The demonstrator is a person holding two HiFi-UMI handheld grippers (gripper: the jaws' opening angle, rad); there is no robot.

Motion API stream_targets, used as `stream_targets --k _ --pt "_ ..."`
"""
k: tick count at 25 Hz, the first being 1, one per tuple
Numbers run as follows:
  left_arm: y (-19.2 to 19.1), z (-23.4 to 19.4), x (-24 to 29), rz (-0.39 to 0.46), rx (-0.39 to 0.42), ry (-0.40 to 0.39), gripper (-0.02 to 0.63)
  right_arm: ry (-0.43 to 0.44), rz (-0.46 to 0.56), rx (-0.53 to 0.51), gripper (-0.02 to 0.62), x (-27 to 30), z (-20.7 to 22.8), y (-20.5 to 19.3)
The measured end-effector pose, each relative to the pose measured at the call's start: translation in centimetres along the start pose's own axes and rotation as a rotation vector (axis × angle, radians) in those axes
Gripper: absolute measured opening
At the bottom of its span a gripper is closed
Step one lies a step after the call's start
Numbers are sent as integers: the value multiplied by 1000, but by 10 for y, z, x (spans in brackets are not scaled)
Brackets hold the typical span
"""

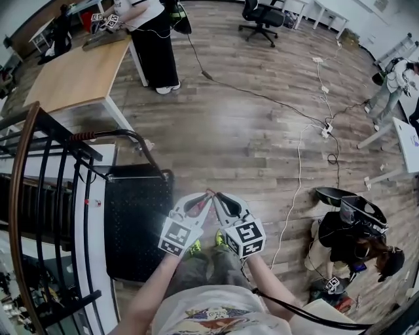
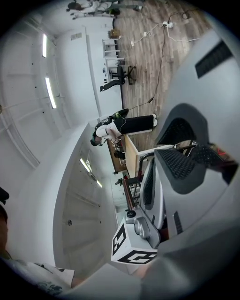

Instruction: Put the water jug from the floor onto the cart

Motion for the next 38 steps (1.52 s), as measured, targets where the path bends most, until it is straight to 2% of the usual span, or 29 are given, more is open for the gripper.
stream_targets --k 5,9,13,15,20,30,38 --pt "-29 1 25 -40 10 13 18 -4 -34 -15 23 18 28 -24" --pt "-60 -7 40 -38 -37 35 94 2 -57 -15 26 38 48 -43" --pt "-85 -10 57 -47 -48 42 109 4 -82 -36 32 53 68 -61" --pt "-98 -12 63 -58 -52 41 114 3 -93 -29 51 62 77 -71" --pt "-143 -17 76 -77 -50 47 134 -9 -142 -24 153 86 100 -106" --pt "-217 -3 111 -127 -41 19 173 -99 -199 -10 201 107 137 -180" --pt "-263 -1 132 -137 -59 8 186 -147 -201 18 204 129 161 -218"
Point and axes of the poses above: the fingertips, and each gripper's own axes: x forward along the fingers, z to its right, y out of its top, the point moved 8 cm from there along -x, backward along the fingers, and after that the axes turned 14 degrees about x, right-handed, at the moved point
